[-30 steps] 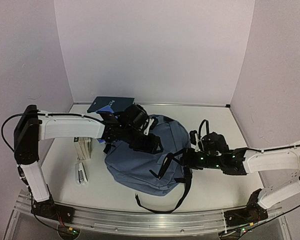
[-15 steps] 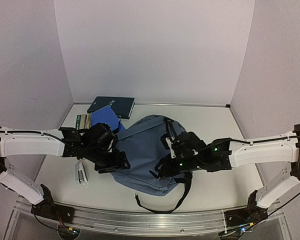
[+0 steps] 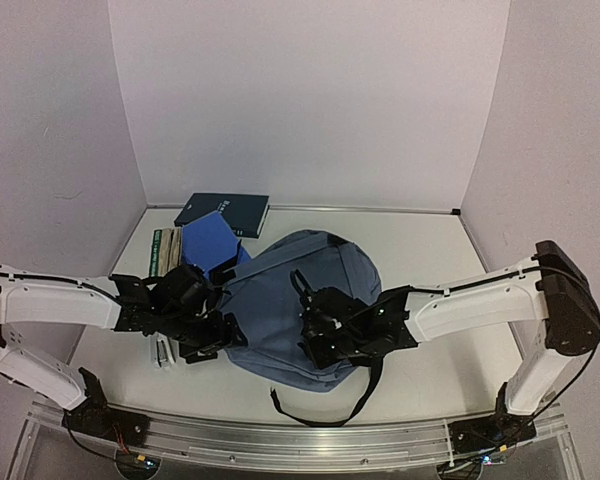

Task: Pack the student bag
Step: Zip the student bag at the center of the board.

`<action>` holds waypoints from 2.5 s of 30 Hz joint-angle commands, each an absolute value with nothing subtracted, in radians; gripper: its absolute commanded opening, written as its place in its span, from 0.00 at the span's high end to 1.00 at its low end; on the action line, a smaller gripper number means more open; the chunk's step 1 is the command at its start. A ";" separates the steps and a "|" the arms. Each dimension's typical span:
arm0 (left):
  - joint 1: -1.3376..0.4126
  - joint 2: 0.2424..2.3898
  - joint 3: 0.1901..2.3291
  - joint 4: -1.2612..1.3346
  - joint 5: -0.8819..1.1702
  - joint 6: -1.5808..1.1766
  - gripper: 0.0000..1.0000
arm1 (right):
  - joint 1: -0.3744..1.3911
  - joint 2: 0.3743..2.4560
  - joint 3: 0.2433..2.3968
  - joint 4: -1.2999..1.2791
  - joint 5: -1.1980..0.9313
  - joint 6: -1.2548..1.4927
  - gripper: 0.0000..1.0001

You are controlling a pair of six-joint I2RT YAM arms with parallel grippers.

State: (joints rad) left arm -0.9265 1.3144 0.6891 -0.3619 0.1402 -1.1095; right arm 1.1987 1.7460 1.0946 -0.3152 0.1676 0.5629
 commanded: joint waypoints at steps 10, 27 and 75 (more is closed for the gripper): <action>-0.882 1.500 0.704 -0.147 0.169 -1.092 0.46 | 1.231 1.830 1.167 -0.318 0.155 0.554 0.68; -0.831 1.589 0.833 -0.235 0.063 -0.731 1.00 | 1.188 1.761 1.137 -0.415 0.402 0.799 1.00; -0.736 1.718 0.986 -0.018 0.088 -0.754 0.82 | 0.928 1.456 0.755 0.035 -0.093 0.819 0.58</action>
